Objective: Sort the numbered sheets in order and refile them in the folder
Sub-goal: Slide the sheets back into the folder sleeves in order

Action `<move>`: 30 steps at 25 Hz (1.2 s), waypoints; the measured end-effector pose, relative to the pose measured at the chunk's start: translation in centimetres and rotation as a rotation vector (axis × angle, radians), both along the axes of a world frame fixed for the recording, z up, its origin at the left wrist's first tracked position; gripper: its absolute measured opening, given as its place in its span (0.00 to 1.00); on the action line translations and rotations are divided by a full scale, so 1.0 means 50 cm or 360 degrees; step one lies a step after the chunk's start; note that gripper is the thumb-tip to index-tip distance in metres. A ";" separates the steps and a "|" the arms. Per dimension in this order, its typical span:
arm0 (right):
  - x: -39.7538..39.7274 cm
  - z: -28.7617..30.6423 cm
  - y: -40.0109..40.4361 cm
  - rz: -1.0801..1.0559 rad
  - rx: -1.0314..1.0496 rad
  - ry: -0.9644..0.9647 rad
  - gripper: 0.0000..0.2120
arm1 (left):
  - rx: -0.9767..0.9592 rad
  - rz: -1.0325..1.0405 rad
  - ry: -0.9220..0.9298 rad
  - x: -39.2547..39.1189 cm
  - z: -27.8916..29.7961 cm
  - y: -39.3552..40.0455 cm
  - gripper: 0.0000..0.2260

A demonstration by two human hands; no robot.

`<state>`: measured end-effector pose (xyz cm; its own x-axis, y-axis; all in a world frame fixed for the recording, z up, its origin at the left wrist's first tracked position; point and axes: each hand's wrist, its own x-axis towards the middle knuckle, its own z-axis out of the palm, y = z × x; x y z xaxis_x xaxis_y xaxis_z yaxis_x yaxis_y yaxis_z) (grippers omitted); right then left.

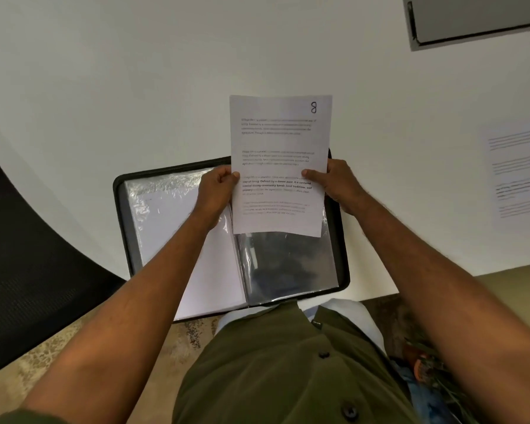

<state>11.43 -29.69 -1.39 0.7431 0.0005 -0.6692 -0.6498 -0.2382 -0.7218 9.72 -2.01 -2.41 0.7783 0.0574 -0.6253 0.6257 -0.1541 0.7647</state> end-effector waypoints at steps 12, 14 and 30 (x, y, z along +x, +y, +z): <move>0.079 -0.049 -0.107 -0.1026 0.0063 -0.0017 0.12 | 0.1518 -0.1116 -0.0804 -0.023 -0.096 -0.060 0.23; 0.073 -0.057 -0.106 -0.1152 0.0116 0.0004 0.14 | 0.1493 -0.1132 -0.0777 -0.029 -0.086 -0.062 0.21; 0.134 -0.028 -0.058 -0.1540 0.0841 0.0038 0.12 | 0.1140 -0.1496 -0.0892 0.047 -0.058 -0.028 0.13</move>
<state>18.12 -32.58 -2.79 0.5708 -0.2844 -0.7703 -0.4103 0.7138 -0.5676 12.06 -3.43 -5.32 0.8456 -0.4645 -0.2630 -0.3179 -0.8340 0.4510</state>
